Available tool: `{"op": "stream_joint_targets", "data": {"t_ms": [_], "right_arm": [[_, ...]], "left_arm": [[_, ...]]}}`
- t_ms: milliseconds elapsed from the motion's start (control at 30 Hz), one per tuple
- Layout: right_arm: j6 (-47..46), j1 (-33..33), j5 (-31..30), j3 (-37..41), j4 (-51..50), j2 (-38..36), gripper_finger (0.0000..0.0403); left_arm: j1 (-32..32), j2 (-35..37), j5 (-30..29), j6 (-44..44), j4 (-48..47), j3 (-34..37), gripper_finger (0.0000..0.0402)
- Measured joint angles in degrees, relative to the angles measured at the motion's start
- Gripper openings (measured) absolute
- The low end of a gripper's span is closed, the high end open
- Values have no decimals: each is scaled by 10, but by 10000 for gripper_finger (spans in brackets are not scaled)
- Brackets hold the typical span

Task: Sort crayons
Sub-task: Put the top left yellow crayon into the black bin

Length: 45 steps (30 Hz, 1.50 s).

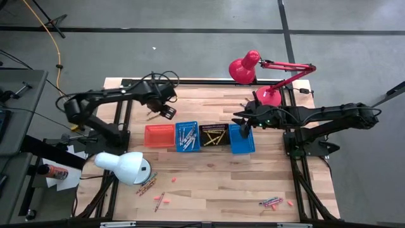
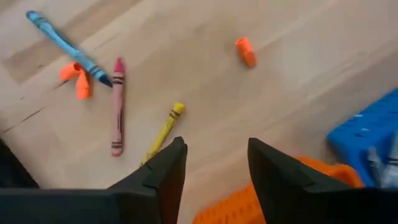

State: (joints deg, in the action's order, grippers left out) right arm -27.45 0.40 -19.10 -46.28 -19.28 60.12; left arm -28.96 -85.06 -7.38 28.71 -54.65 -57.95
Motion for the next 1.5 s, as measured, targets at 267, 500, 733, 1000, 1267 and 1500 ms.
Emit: {"op": "stream_joint_targets", "data": {"t_ms": [267,500,733,1000,1267,1500], "right_arm": [[-38,0,-4,0,1,0,158],[-60,0,-4,0,1,0,158],[-73,0,-5,0,1,0,158],[-73,0,-5,0,-1,0,158],[-73,0,-5,0,-1,0,158],[-73,0,-5,0,-2,0,158]], "left_arm": [[-27,-96,0,-47,10,0,161],[-54,-140,0,-100,9,0,161],[-88,-167,28,-134,-5,0,161],[-96,-202,37,-159,-28,-3,161],[-95,-210,24,-204,-26,-4,105],[-96,-213,4,-240,-28,-2,12]]}}
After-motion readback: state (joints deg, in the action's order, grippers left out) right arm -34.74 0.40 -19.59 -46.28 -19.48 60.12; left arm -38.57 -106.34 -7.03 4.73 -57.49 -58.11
